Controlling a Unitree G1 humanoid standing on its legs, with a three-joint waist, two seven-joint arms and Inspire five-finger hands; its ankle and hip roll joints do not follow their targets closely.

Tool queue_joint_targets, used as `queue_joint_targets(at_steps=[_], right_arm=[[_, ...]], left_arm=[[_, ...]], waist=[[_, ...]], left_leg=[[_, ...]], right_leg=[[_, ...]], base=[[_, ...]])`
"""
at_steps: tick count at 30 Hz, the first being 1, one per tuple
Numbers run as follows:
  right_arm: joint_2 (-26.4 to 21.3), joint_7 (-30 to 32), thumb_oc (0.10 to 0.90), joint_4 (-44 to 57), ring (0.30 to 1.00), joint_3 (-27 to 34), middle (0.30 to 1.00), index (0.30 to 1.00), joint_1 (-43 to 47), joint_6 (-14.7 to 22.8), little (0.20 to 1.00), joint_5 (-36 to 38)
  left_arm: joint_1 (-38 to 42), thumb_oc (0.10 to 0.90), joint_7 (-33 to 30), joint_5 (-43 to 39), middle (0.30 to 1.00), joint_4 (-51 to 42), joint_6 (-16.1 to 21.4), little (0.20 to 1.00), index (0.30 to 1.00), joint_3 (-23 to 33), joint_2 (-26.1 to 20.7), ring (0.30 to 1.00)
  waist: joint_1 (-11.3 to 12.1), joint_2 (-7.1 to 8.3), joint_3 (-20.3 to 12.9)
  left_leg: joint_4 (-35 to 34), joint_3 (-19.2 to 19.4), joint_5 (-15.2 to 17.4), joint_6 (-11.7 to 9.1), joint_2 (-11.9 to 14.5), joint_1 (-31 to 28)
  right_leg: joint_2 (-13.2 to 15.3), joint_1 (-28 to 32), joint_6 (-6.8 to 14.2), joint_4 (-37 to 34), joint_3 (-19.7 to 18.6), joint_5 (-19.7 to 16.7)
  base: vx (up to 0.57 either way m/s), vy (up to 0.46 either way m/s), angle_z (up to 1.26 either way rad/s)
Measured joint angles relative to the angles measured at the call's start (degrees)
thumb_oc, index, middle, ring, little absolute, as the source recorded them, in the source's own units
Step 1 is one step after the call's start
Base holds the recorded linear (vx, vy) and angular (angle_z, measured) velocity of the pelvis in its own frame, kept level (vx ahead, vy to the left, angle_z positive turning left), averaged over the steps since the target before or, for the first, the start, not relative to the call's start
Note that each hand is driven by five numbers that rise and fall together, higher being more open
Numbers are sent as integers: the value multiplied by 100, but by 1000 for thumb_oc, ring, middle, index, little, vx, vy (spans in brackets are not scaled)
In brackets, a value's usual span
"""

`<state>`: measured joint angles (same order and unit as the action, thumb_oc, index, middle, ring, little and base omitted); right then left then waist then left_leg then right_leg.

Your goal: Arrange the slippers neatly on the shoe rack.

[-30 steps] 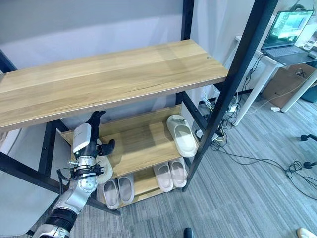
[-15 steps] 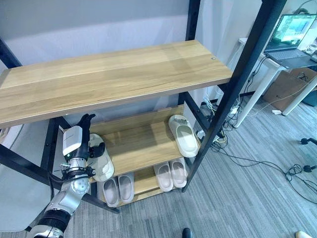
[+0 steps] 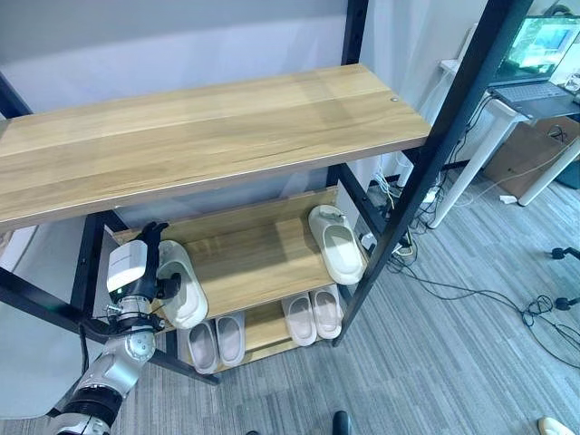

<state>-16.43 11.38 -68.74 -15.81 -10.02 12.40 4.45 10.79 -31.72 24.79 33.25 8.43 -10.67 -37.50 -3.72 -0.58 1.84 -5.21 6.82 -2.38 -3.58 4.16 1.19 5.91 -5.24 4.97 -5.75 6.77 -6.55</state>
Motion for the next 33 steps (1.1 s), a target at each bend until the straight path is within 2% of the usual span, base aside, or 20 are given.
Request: queue_joint_targets(at_steps=[1,2,7,15,20,23,26,33], right_arm=[[0,0,800,-1,900,0,900,900,3,0,900,-12],[0,0,800,0,900,0,900,900,4,0,900,-14],[1,0,800,-1,900,1,900,900,10,-1,900,-14],[3,6,800,-3,900,-4,900,900,12,-5,900,-15],[4,22,800,-3,900,-10,900,900,39,-5,900,-12],[-3,33,800,-3,900,-14,900,900,82,-5,900,-12],[-10,91,800,-2,900,-72,900,900,109,-3,900,-12],[-22,160,800,122,900,-121,900,900,193,82,900,-7]], left_arm=[[0,800,7,0,900,1,0,900,900,0,0,900],[0,400,19,0,300,1,0,300,300,0,0,300],[-23,400,226,-10,300,-14,9,300,300,-37,1,300],[-72,400,54,131,300,-582,60,300,300,-263,117,300],[131,400,-58,480,300,-731,184,300,300,-897,342,300],[429,400,-99,578,300,-658,185,300,300,-1265,373,300],[1124,400,-152,683,300,-343,140,300,300,-1732,503,300],[2244,400,-286,703,300,257,136,300,300,-2436,595,300]], waist=[[-3,0,0],[-4,0,0],[-7,0,0],[-5,6,-3],[-44,4,-5],[-27,-8,-16],[-65,-37,-33],[-385,-77,-48]], left_leg=[[-1,0,0,0,-1,0],[-1,0,0,0,-1,0],[-6,4,0,0,3,0],[0,50,0,1,1,2],[-11,102,1,2,-7,68],[2,223,-15,8,-17,163],[0,257,-40,35,-51,353],[1,591,-82,73,-104,671]], right_leg=[[0,-1,0,0,0,0],[0,-1,0,0,0,0],[0,-3,0,0,-4,0],[7,-32,2,0,-57,-12],[7,-132,2,0,-110,-22],[6,-296,-6,1,-236,-104],[38,-501,23,1,-281,-145],[38,-1006,15,37,-601,-313]], base=[[0,0,0],[0,0,0],[0,0,0],[2,-17,-2],[-30,-18,-5],[-33,-14,-17],[-35,-9,-9],[-25,1,-24]])
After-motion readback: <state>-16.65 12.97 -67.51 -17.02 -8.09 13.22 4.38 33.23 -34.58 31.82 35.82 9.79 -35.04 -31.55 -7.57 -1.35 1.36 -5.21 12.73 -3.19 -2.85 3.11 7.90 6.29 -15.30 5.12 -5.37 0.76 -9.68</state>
